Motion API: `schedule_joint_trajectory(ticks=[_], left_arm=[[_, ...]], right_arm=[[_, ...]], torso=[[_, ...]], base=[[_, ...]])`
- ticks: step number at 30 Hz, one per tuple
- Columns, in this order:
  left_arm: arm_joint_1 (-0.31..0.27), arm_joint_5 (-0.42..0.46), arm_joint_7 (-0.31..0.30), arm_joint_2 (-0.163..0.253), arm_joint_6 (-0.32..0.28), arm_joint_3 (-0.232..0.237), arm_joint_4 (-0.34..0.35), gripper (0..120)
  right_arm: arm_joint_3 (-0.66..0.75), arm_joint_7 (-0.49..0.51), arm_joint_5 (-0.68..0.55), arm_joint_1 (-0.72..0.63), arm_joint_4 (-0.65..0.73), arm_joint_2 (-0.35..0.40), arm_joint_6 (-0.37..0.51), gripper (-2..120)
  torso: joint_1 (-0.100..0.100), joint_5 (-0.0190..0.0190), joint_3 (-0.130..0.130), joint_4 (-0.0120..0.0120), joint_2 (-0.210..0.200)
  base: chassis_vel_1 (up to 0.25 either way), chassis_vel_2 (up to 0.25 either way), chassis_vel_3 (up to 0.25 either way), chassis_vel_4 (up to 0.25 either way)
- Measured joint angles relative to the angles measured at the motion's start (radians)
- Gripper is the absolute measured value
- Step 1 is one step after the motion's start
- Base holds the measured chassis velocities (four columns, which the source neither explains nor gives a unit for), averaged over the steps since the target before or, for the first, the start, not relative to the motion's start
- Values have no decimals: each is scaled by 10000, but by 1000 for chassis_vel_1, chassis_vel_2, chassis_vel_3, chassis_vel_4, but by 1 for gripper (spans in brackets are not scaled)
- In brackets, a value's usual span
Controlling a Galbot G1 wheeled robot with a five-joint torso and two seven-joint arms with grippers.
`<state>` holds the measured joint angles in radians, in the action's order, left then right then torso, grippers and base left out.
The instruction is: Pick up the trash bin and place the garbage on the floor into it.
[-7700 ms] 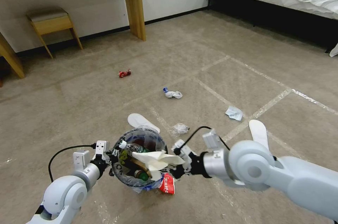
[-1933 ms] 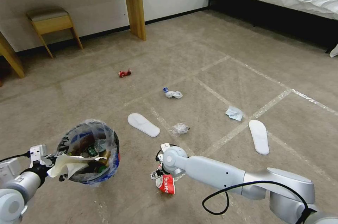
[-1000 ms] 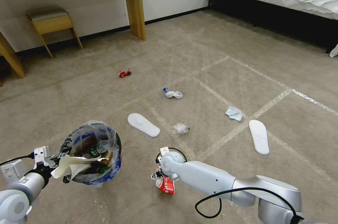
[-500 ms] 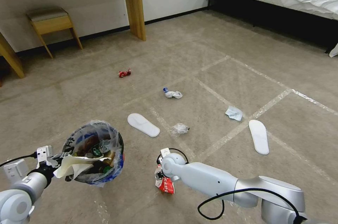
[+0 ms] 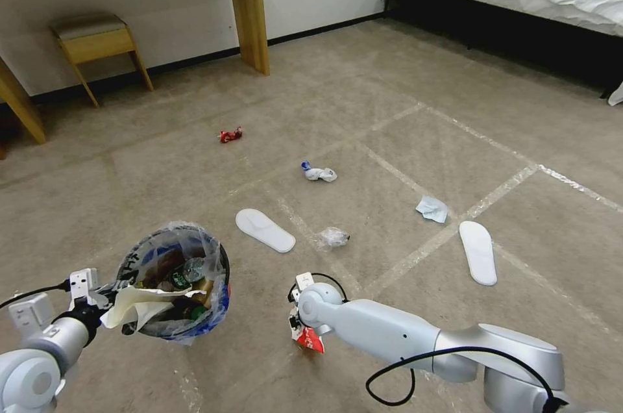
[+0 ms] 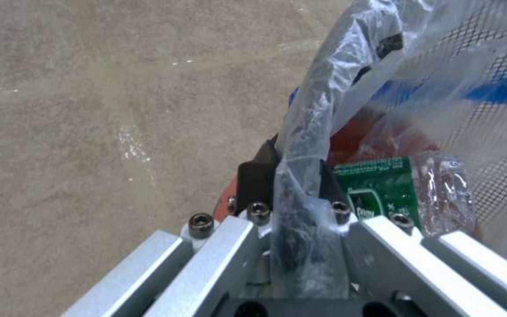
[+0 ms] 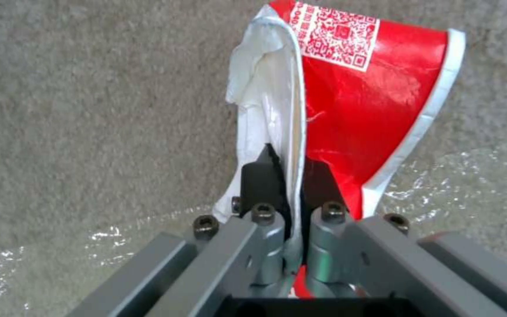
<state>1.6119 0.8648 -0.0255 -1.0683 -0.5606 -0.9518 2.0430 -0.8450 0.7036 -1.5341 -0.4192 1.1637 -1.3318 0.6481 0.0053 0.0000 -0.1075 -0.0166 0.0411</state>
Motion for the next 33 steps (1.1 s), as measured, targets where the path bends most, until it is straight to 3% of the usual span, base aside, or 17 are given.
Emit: schedule_joint_trajectory(ticks=[10,16,18,22,26,27,29,32,33], left_arm=[[-161,332,-75,450,-97,415,172,1],[-567,953,-387,962,-343,975,188,1],[-747,1484,-586,1387,-554,1282,218,1],[-836,1889,-701,1806,-682,1499,283,1],[-783,2416,-907,2156,-816,1596,502,1],[-744,2846,-1173,2220,-916,1677,687,1],[-914,3686,-1871,2269,-1062,2141,880,1],[-1173,3934,-2102,2320,-1089,2550,885,1],[-1568,4182,-2349,2354,-1106,3172,816,1]], right_arm=[[612,376,-311,469,1342,719,-124,0],[1514,765,-609,919,2771,1893,-273,0],[2112,964,-718,1073,3631,2629,-477,0],[2662,960,-886,1296,4518,3209,-627,0],[3056,507,-930,1572,5275,3600,-790,0],[3344,-51,-869,1723,5828,3817,-938,0],[3956,-1039,-807,1715,6796,4271,-1258,0],[4266,-1433,-830,1614,7209,4532,-1347,0],[4678,-1943,-855,1437,7691,4845,-1431,0]], torso=[[2,1,0,5,0],[2,2,-1,2,-1],[3,3,-2,-3,-1],[2,2,0,0,-1],[2,4,0,0,-1],[2,4,0,8,-1],[1,4,-1,12,0],[1,3,0,10,-1],[0,3,0,3,0]], base=[[0,0,0,0],[0,0,0,0],[0,0,0,0],[0,0,0,0],[0,0,0,0],[0,0,0,0],[0,0,0,0],[0,0,0,0],[0,0,0,0]])
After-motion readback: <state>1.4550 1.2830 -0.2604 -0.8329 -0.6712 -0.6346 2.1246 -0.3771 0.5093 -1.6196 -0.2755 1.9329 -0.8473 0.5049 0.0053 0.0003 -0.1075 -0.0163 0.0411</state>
